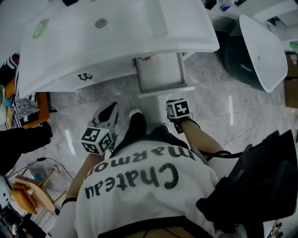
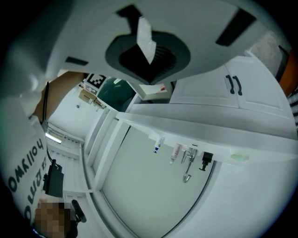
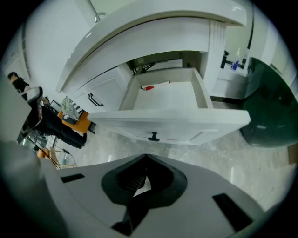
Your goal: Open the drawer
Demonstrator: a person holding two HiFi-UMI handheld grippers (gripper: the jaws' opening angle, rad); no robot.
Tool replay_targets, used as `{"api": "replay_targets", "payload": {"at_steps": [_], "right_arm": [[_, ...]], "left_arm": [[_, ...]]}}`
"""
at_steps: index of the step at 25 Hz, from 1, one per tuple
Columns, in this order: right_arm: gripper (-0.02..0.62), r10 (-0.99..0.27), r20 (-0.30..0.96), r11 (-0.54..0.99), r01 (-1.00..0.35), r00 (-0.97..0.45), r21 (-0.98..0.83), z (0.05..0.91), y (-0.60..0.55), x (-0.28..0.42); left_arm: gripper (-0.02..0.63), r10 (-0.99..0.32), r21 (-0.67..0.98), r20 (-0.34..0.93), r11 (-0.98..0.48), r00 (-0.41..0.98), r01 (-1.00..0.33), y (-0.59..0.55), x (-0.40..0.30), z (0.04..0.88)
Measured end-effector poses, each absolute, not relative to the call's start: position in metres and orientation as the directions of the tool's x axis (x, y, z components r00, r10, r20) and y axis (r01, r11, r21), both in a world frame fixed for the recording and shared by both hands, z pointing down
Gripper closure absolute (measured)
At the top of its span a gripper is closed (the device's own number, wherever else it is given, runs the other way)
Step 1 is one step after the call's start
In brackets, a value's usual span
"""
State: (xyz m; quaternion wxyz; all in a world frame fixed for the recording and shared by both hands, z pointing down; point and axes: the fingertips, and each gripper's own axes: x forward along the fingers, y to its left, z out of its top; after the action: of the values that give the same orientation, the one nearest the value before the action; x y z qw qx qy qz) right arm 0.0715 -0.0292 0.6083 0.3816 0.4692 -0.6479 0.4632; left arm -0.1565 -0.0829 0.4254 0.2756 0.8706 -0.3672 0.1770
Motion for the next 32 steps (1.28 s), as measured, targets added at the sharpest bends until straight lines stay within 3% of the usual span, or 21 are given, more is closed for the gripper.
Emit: {"api": "replay_targets", "payload": {"at_steps": [3, 9, 19, 25, 32], "right_arm": [[0.584, -0.290, 0.899, 0.057, -0.943, -0.329, -0.327, 0.588, -0.008, 0.096], [0.584, -0.553, 0.745, -0.041, -0.881, -0.374, -0.472, 0.507, 0.002, 0.168], [0.584, -0.820, 0.392, 0.160, -0.825, -0.417, -0.542, 0.350, 0.001, 0.212], [0.584, -0.844, 0.226, 0.318, -0.793, -0.486, -0.519, 0.270, 0.005, 0.210], [0.586, -0.808, 0.186, 0.429, -0.774, -0.559, -0.465, 0.243, 0.023, 0.193]], "left_arm": [[0.598, -0.564, 0.363, 0.525, -0.529, 0.637, -0.767, -0.071, -0.143, 0.425], [0.598, -0.562, 0.435, 0.497, -0.498, 0.662, -0.750, -0.039, -0.089, 0.409], [0.598, -0.576, 0.511, 0.304, -0.574, 0.759, -0.640, 0.002, 0.006, 0.323], [0.598, -0.574, 0.404, 0.280, -0.657, 0.770, -0.637, 0.025, 0.022, 0.297], [0.598, -0.611, 0.402, 0.236, -0.646, 0.755, -0.649, 0.051, 0.015, 0.287]]}}
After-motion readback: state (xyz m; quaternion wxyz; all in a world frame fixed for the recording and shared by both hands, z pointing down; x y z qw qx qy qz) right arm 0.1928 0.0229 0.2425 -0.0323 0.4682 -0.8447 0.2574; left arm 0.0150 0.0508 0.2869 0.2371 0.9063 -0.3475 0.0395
